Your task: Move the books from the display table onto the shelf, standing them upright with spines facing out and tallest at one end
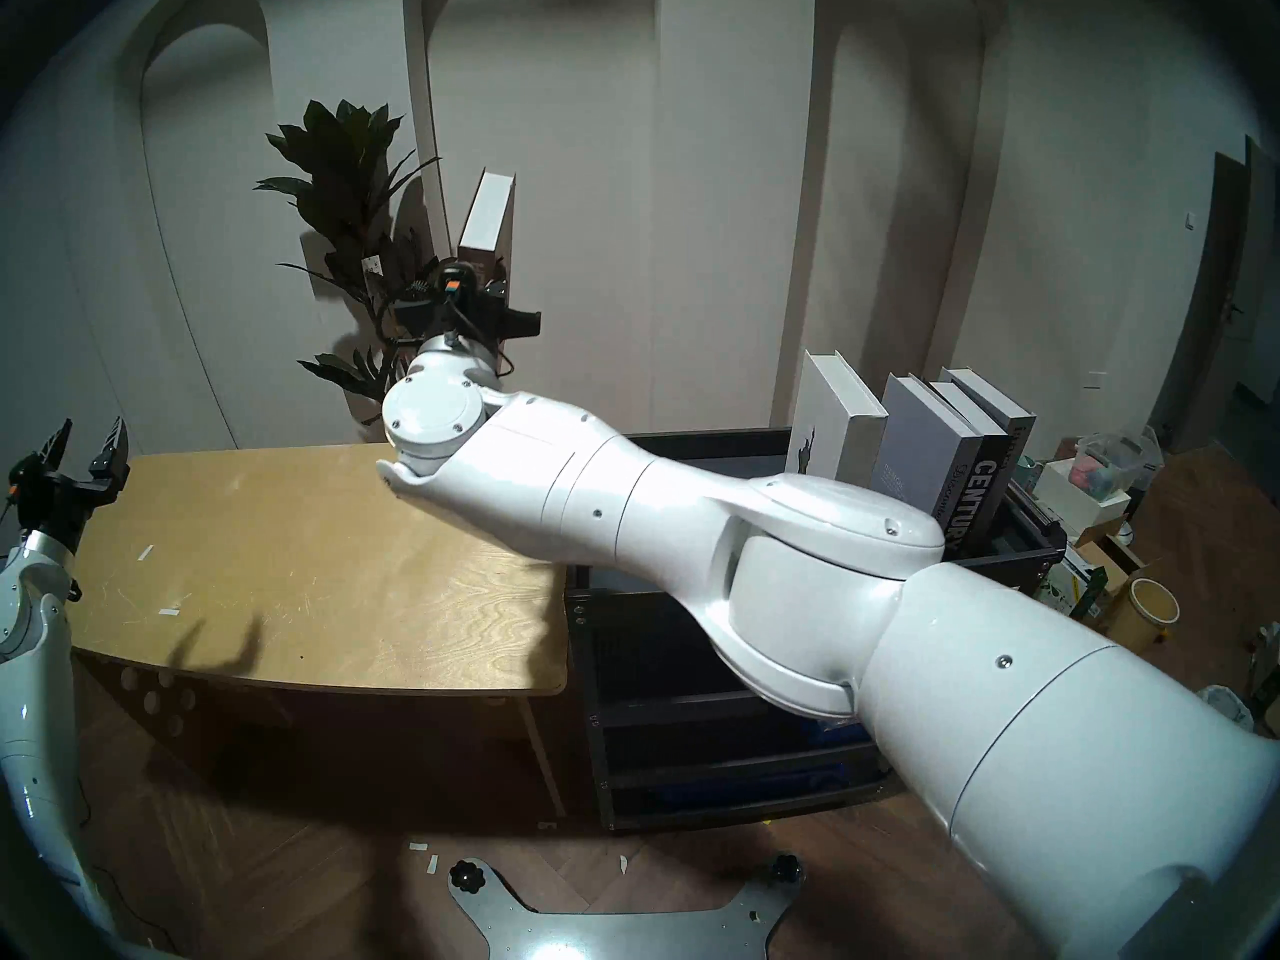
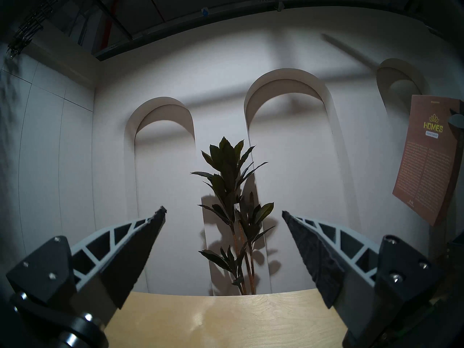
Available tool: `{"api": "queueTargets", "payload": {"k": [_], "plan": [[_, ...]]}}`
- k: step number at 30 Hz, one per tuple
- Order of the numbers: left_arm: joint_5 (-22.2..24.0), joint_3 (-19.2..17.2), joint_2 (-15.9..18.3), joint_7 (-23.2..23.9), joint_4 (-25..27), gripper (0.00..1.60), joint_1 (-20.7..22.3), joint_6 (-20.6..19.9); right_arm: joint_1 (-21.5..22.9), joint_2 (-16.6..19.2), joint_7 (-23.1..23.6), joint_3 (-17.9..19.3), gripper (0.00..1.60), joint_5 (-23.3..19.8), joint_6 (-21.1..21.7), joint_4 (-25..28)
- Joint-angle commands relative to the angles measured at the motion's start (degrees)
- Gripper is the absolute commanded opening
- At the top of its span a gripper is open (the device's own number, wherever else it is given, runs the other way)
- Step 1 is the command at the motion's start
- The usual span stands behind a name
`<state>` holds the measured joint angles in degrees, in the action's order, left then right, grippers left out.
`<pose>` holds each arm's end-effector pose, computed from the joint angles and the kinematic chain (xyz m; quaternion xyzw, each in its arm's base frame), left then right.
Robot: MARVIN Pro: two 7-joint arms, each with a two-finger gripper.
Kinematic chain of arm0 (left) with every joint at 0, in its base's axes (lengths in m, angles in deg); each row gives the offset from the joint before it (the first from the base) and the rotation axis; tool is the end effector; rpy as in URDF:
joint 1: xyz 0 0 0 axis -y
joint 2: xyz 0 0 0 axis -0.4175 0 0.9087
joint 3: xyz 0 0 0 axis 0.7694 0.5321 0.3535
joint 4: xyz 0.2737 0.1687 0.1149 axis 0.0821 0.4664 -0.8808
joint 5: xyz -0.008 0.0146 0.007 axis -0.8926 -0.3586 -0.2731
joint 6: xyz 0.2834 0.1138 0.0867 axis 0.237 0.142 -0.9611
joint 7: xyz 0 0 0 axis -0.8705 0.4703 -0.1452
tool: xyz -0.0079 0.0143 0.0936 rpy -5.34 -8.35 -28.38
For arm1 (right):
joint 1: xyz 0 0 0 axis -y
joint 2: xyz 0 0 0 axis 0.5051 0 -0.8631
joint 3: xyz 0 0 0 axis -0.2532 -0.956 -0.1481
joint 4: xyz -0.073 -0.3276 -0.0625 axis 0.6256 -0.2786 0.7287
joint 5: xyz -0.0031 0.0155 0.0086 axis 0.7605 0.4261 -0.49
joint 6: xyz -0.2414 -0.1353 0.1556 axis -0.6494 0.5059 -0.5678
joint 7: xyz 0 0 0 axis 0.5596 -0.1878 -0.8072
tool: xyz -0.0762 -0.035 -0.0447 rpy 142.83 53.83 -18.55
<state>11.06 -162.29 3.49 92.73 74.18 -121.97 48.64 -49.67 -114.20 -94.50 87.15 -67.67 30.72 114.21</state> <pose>0.3232 0.4044 -0.1819 -0.5778 -0.0068 -0.8049 0.1347 0.5808 0.3285 -0.0615 -0.5610 0.0429 -0.8218 0.0892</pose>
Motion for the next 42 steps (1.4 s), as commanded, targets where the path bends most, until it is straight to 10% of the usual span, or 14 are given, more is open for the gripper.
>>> {"api": "queueTargets", "payload": {"k": [1,16,42], "plan": [[0.05,-0.35,0.62,0.04,0.67,1.6,0.58,0.27,4.47,4.38,2.57,3.65,0.0,-3.13,4.41,3.63],[0.05,-0.37,0.65,0.04,0.72,1.6,0.63,0.31,3.51,12.65,10.06,3.02,0.0,-13.7,21.93,15.62],[0.04,-0.34,0.61,0.0,0.64,1.6,0.6,0.28,1.54,31.24,12.55,4.97,0.0,-20.43,34.7,38.44]]}}
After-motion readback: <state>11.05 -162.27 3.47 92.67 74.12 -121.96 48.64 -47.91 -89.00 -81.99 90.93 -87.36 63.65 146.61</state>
